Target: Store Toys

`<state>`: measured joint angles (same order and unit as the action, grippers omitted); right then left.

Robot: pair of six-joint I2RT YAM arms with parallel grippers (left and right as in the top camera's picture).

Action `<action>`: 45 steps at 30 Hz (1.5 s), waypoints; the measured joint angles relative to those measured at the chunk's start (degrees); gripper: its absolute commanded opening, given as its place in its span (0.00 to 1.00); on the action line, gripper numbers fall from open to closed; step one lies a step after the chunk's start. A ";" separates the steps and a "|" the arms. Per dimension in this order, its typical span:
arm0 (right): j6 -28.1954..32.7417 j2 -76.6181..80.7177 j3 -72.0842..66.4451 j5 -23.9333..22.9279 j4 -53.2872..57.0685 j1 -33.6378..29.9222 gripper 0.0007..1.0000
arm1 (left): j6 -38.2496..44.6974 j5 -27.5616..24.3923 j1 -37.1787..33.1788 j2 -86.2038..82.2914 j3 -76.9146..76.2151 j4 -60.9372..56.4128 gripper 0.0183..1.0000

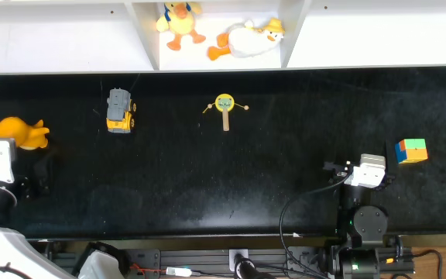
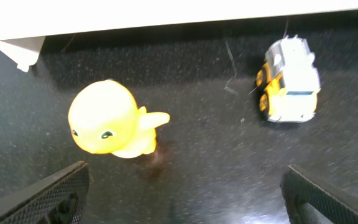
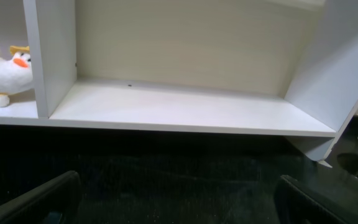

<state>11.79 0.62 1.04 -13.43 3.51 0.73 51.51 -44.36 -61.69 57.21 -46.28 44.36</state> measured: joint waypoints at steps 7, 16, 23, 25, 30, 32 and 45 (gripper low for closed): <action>0.02 0.00 0.00 -0.02 0.00 0.00 1.00 | 4.46 -0.02 -0.61 6.16 -0.07 -2.91 1.00; 0.00 0.00 0.00 0.00 0.00 0.00 0.99 | 4.59 -1.01 -0.61 10.80 -0.26 -0.63 1.00; 0.02 0.00 0.00 -0.02 0.02 0.00 1.00 | 4.07 -0.76 -0.66 11.23 -0.28 -4.26 1.00; 0.02 0.00 0.00 -0.02 0.02 0.00 0.99 | 2.58 0.39 -0.72 12.07 -0.28 -7.26 1.00; 0.02 0.00 0.00 -0.02 0.00 0.00 0.99 | -0.42 3.52 -0.72 15.15 -1.86 -10.34 1.00; 0.04 0.00 0.00 -0.02 -0.02 0.00 1.00 | -0.79 4.07 -0.72 16.79 -3.13 -11.08 1.00; 0.02 0.00 0.00 0.00 0.00 0.00 0.99 | -1.90 3.63 0.76 31.41 -9.88 -15.08 1.00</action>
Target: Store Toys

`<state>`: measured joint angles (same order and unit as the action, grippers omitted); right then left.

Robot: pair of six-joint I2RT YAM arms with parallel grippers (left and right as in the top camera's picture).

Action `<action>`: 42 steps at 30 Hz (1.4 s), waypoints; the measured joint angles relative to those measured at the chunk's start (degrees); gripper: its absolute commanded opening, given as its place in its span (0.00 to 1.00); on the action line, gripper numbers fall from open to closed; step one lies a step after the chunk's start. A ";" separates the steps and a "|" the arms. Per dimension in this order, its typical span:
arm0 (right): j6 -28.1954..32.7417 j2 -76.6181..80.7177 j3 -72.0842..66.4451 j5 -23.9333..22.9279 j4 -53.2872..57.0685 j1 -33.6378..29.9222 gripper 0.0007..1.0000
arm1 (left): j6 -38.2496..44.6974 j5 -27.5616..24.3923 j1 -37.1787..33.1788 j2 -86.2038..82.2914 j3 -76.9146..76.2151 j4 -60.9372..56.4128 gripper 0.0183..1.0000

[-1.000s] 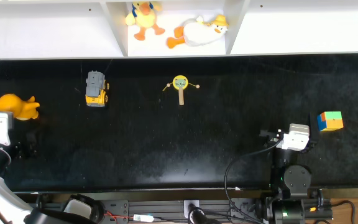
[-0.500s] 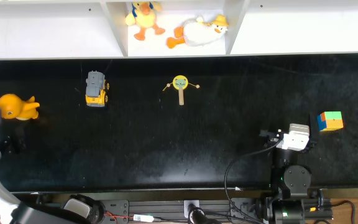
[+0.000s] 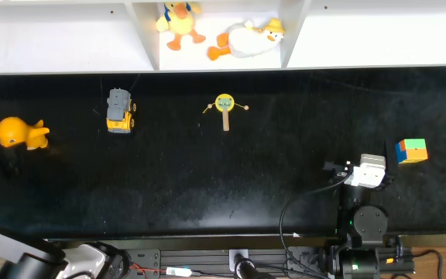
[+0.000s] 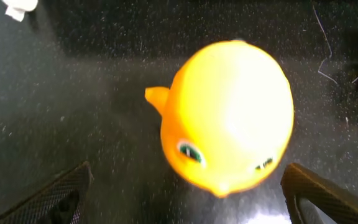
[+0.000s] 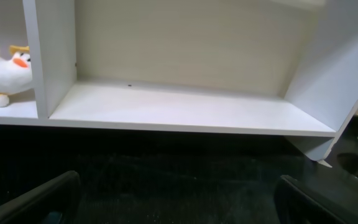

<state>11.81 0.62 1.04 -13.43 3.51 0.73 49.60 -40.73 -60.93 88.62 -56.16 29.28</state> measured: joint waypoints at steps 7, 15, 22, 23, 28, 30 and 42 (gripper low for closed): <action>0.00 0.00 0.00 -0.02 0.00 0.00 1.00 | -1.88 -0.39 4.39 0.24 -0.63 -3.72 1.00; 0.00 0.00 0.00 -0.04 -0.02 0.00 0.99 | -4.94 0.11 4.83 0.74 -0.70 -4.66 0.79; 0.02 0.00 0.00 -0.02 0.00 0.00 0.99 | -6.45 0.48 5.01 1.31 -0.81 -3.61 0.24; 0.00 0.00 0.00 -0.02 0.00 0.00 1.00 | -6.36 0.48 5.18 1.31 -0.85 -3.37 0.20; 0.02 0.00 0.00 -0.02 -0.02 0.00 1.00 | -9.97 2.16 7.74 0.55 -0.90 -2.01 0.02; 0.02 0.00 0.00 -0.02 0.00 0.00 0.99 | -13.46 4.59 9.57 -1.09 -0.90 -1.66 0.02; 0.00 0.00 0.00 -0.02 0.00 0.00 1.00 | -31.19 16.31 21.20 -12.74 -6.86 4.07 0.02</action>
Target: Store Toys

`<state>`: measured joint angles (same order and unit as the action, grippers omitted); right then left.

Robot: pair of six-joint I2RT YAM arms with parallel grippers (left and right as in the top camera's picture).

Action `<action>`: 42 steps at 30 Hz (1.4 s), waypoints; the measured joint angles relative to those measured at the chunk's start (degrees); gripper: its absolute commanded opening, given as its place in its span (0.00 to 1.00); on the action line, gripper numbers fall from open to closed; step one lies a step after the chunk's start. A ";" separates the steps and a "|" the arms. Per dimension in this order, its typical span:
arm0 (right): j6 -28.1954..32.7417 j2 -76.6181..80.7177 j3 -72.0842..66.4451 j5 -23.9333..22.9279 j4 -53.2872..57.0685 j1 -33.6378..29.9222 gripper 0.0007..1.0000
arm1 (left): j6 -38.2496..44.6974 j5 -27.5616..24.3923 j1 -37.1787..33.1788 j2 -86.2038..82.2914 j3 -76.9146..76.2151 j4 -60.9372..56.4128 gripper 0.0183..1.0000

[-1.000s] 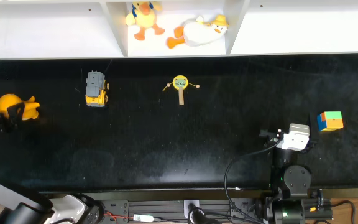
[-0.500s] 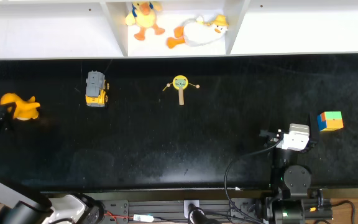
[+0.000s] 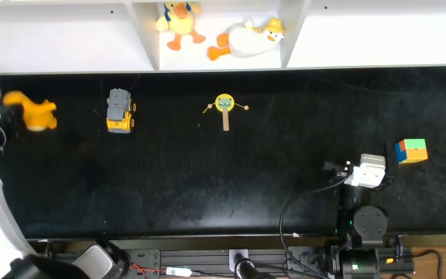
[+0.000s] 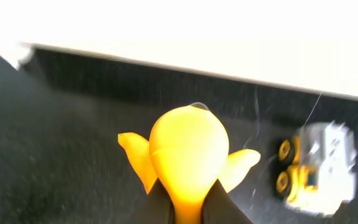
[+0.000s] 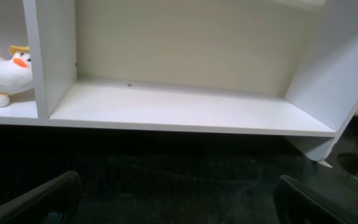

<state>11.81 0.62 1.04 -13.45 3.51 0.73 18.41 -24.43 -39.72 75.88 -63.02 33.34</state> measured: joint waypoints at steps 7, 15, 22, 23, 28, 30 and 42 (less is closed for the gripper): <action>0.00 0.00 0.00 0.00 0.00 0.00 1.00 | -5.73 3.28 4.55 -0.85 -4.35 -4.37 0.02; -0.02 0.00 0.00 0.00 -0.02 0.00 1.00 | -8.66 6.32 7.89 3.15 -4.52 -16.13 0.02; 0.00 0.00 0.00 0.00 0.02 0.00 1.00 | -9.84 7.54 8.22 11.13 -5.99 -19.21 0.02; 0.00 0.00 0.00 -0.02 0.00 0.00 1.00 | -9.94 7.58 8.28 12.22 -6.56 -19.21 0.02; 0.00 0.00 0.00 0.00 0.00 0.00 0.99 | -10.01 8.02 9.81 15.89 -8.94 -20.57 0.02; 0.00 0.00 0.00 0.00 0.02 0.00 0.99 | -10.21 8.00 10.56 16.83 -9.84 -21.44 0.04; 0.00 0.00 0.00 0.00 -0.02 0.00 1.00 | -10.82 7.98 11.58 19.43 -10.75 -22.67 0.07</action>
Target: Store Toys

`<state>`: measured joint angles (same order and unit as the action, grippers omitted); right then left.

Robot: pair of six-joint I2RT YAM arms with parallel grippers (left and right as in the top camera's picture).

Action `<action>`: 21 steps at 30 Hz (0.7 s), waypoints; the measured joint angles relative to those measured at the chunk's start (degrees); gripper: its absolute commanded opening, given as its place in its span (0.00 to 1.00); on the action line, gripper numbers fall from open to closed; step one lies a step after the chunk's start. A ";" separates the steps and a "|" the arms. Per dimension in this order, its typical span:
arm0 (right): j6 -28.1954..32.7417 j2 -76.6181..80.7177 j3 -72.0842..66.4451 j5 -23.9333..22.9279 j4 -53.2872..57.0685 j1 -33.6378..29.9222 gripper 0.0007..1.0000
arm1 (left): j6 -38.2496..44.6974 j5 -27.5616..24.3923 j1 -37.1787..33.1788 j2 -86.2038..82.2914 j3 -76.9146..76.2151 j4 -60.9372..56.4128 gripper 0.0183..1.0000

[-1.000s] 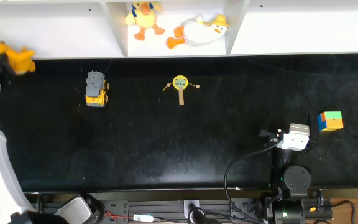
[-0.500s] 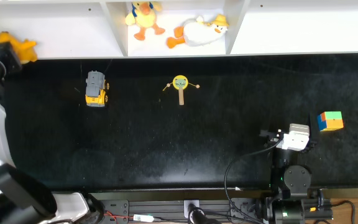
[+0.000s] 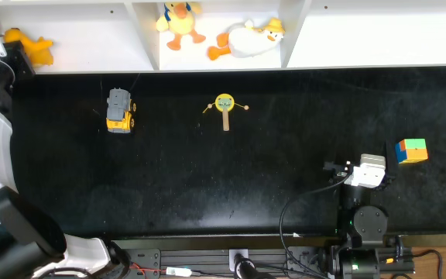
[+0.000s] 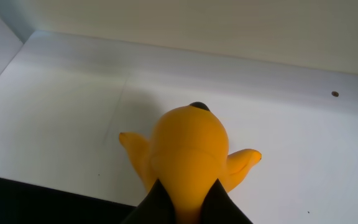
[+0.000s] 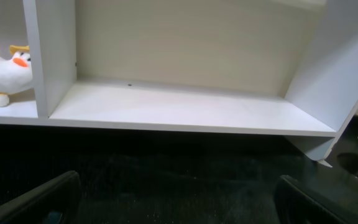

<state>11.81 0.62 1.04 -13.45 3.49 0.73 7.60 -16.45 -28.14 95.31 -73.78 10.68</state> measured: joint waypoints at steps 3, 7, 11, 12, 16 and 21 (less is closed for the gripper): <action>-0.02 0.00 0.00 -0.02 0.02 0.00 1.00 | 0.00 -0.02 0.00 0.50 -0.33 -0.15 0.08; -0.02 0.00 0.00 -0.02 0.00 0.00 0.99 | -0.26 -0.02 0.04 1.44 -0.61 -1.22 0.12; -0.02 0.00 0.00 0.00 0.02 0.00 0.99 | -0.66 -0.02 0.07 1.70 -0.63 -2.14 0.21; 0.00 0.00 0.00 0.00 0.04 0.00 1.00 | -0.74 0.00 0.11 1.75 -0.63 -2.38 0.27; 0.02 0.00 0.00 0.00 0.00 0.00 0.99 | -1.44 -0.02 0.68 1.99 -0.63 -2.97 0.45; -0.02 0.00 0.00 0.00 0.00 0.00 1.00 | -1.25 -0.02 0.98 2.01 -0.63 -3.02 0.79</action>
<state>11.79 0.62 1.04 -13.45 3.49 0.73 6.35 -16.47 -27.16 97.32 -74.41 7.66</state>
